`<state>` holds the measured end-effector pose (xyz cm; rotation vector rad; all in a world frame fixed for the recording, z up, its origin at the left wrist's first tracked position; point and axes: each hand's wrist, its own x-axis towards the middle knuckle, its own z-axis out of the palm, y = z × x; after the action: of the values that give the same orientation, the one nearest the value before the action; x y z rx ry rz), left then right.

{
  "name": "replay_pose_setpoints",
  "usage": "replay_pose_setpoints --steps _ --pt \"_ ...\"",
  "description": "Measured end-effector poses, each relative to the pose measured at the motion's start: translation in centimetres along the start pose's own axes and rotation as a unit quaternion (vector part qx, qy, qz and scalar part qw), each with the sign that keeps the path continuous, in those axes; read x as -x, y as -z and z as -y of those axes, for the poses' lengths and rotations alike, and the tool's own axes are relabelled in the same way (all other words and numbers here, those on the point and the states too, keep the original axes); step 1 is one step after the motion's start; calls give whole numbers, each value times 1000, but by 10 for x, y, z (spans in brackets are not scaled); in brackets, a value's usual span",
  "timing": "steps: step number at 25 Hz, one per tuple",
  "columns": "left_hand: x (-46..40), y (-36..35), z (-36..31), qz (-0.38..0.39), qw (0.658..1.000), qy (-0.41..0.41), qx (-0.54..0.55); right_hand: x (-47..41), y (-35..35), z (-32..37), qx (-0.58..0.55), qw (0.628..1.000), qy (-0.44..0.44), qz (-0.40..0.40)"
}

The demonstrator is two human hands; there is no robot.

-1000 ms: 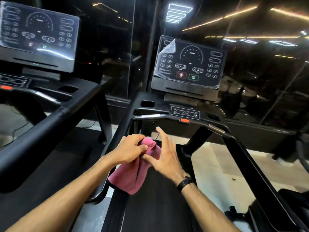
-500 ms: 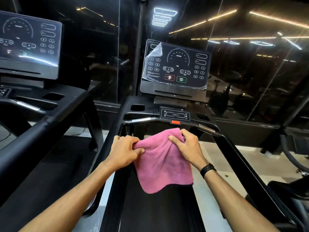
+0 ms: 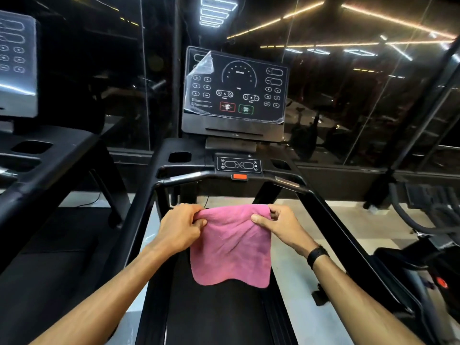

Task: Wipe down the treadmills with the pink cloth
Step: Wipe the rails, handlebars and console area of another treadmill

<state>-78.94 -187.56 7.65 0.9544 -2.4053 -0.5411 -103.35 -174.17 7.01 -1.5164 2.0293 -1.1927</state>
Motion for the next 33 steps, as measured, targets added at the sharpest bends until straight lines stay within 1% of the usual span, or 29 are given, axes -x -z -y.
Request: replay_pose_setpoints --steps 2,7,12,17,20,23,29,33 --pt "-11 -11 -7 30 999 8 21 -2 11 -11 -7 1000 -14 7" --pt "-66 -37 -30 38 997 -19 69 -33 50 -48 -11 1000 -16 -13" --pt "-130 -61 -59 63 996 -27 52 -72 90 -93 -7 1000 7 -20" --pt "-173 -88 -69 61 997 -10 52 -114 122 -115 18 1000 -4 5" --pt "-185 -100 -71 61 997 3 43 -129 126 -129 31 999 6 26" --pt "-199 -108 -70 72 997 14 38 -136 126 -142 26 999 -3 30" --pt "-226 -130 -77 77 996 0 54 -140 134 -168 28 999 -41 1" --pt "-241 -148 -72 74 994 -5 81 -151 141 -169 52 997 -45 -38"
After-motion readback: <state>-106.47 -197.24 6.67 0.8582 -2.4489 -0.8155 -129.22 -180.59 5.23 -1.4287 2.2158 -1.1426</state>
